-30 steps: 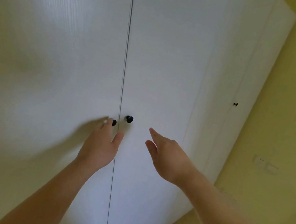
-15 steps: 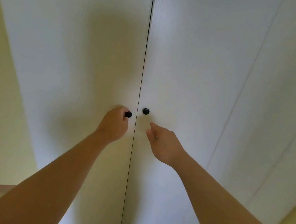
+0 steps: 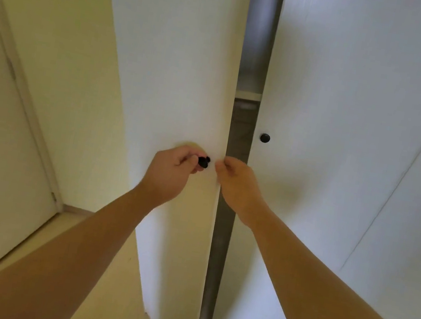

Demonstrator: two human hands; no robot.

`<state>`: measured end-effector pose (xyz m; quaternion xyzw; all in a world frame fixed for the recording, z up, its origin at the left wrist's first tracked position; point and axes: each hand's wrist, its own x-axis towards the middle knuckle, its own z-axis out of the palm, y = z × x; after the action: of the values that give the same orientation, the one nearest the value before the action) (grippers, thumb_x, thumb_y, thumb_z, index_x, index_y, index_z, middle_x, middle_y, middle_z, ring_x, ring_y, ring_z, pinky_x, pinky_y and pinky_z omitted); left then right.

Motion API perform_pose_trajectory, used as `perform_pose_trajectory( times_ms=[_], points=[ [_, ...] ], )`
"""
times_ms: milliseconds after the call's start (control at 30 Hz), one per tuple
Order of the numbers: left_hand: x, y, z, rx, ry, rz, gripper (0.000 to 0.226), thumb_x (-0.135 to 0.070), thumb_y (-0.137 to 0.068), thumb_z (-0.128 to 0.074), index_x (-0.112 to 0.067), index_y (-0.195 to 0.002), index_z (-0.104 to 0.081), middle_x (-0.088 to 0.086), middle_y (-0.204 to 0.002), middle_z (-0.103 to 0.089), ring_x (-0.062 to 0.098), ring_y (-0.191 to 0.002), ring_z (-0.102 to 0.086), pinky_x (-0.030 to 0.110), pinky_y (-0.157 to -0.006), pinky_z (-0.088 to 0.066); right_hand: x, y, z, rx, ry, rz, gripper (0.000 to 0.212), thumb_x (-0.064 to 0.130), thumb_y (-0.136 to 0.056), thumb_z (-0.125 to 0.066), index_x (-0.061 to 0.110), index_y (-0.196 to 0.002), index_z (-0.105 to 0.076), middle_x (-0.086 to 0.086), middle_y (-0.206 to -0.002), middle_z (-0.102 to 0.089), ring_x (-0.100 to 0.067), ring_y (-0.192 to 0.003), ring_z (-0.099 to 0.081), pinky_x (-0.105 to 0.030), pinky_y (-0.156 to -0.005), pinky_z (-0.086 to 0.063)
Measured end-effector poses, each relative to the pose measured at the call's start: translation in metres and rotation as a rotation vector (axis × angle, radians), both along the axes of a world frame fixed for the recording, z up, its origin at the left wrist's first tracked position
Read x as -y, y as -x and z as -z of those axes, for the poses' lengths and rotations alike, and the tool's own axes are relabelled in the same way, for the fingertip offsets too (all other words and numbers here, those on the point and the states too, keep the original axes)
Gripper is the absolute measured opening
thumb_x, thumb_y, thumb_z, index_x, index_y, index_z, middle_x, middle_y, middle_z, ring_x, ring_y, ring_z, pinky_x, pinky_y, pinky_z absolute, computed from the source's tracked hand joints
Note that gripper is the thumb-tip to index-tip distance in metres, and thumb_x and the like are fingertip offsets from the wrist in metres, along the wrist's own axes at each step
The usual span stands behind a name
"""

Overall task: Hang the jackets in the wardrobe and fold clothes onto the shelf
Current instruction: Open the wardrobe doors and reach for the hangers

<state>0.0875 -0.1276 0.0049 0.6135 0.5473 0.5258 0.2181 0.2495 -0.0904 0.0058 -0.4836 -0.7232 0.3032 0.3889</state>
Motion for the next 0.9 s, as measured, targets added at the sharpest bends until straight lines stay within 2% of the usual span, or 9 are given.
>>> perform_pose_trajectory(
  times_ms=[100,233,367,433,533,667,767,833,900],
  points=[
    [0.022,0.007,0.002,0.113,0.014,-0.039,0.027,-0.013,-0.105,-0.050,-0.020,-0.103,-0.076,0.000,-0.097,-0.076,0.020,-0.097,-0.072,0.044,-0.096,-0.057,0.011,0.004,0.004,0.059,-0.088,-0.046,0.038,0.038,-0.104,-0.047,0.010,-0.081,-0.060,-0.001,-0.065,-0.053,-0.016,-0.062,-0.049,-0.032,-0.062,-0.041],
    [0.062,0.023,0.005,0.335,0.035,-0.086,0.025,-0.011,-0.105,-0.050,-0.014,-0.108,-0.075,0.008,-0.102,-0.077,0.026,-0.096,-0.075,0.042,-0.092,-0.058,0.039,0.021,0.001,0.036,-0.143,-0.172,0.031,0.040,-0.100,-0.057,0.015,-0.085,-0.069,-0.001,-0.072,-0.066,-0.017,-0.068,-0.061,-0.034,-0.067,-0.051],
    [0.102,0.055,0.007,0.508,0.076,-0.114,0.027,-0.017,-0.106,-0.048,-0.009,-0.117,-0.071,0.012,-0.109,-0.076,0.030,-0.101,-0.074,0.038,-0.087,-0.059,0.064,0.055,0.000,-0.122,0.031,-0.318,0.019,0.039,-0.090,-0.074,0.021,-0.095,-0.075,0.010,-0.080,-0.076,-0.007,-0.074,-0.071,-0.032,-0.077,-0.060],
    [0.118,0.070,0.008,0.606,0.102,-0.154,0.028,-0.020,-0.106,-0.048,-0.011,-0.119,-0.071,0.012,-0.109,-0.076,0.028,-0.100,-0.074,0.036,-0.082,-0.060,0.073,0.078,0.003,-0.213,0.136,-0.357,0.023,0.039,-0.083,-0.081,0.021,-0.098,-0.077,0.011,-0.084,-0.077,-0.005,-0.080,-0.074,-0.035,-0.083,-0.061],
    [0.138,0.097,0.010,0.684,0.111,-0.236,0.030,-0.024,-0.106,-0.047,-0.014,-0.123,-0.068,0.014,-0.111,-0.075,0.028,-0.102,-0.073,0.036,-0.082,-0.058,0.085,0.116,0.007,-0.267,0.199,-0.393,0.035,0.045,-0.074,-0.087,0.022,-0.098,-0.077,0.011,-0.084,-0.078,-0.007,-0.081,-0.075,-0.038,-0.082,-0.062],
    [0.160,0.133,0.012,0.752,0.081,-0.339,0.033,-0.031,-0.097,-0.052,-0.016,-0.123,-0.066,0.014,-0.110,-0.075,0.027,-0.104,-0.073,0.036,-0.085,-0.055,0.098,0.161,0.007,-0.211,0.177,-0.449,0.042,0.053,-0.075,-0.083,0.023,-0.102,-0.076,0.012,-0.085,-0.077,-0.004,-0.080,-0.072,-0.031,-0.083,-0.060],
    [0.172,0.156,0.012,0.778,0.038,-0.408,0.031,-0.024,-0.104,-0.046,-0.010,-0.128,-0.060,0.013,-0.108,-0.076,0.027,-0.104,-0.073,0.036,-0.089,-0.054,0.103,0.192,0.004,-0.190,0.184,-0.513,0.039,0.054,-0.081,-0.076,0.022,-0.103,-0.076,0.012,-0.090,-0.077,-0.004,-0.084,-0.072,-0.033,-0.087,-0.059],
    [0.176,0.170,0.013,0.792,-0.009,-0.469,0.031,-0.021,-0.107,-0.043,-0.010,-0.132,-0.056,0.015,-0.110,-0.075,0.028,-0.106,-0.072,0.039,-0.094,-0.055,0.105,0.213,0.001,-0.160,0.209,-0.551,0.037,0.050,-0.084,-0.072,0.022,-0.108,-0.075,0.012,-0.096,-0.076,-0.004,-0.088,-0.071,-0.032,-0.088,-0.058],
    [0.180,0.183,0.016,0.778,-0.047,-0.535,0.031,-0.022,-0.105,-0.048,-0.013,-0.134,-0.055,0.019,-0.116,-0.072,0.031,-0.109,-0.071,0.041,-0.098,-0.054,0.106,0.232,-0.002,-0.125,0.209,-0.596,0.031,0.040,-0.087,-0.071,0.025,-0.113,-0.074,0.014,-0.102,-0.075,-0.003,-0.092,-0.069,-0.023,-0.082,-0.054]
  ],
)
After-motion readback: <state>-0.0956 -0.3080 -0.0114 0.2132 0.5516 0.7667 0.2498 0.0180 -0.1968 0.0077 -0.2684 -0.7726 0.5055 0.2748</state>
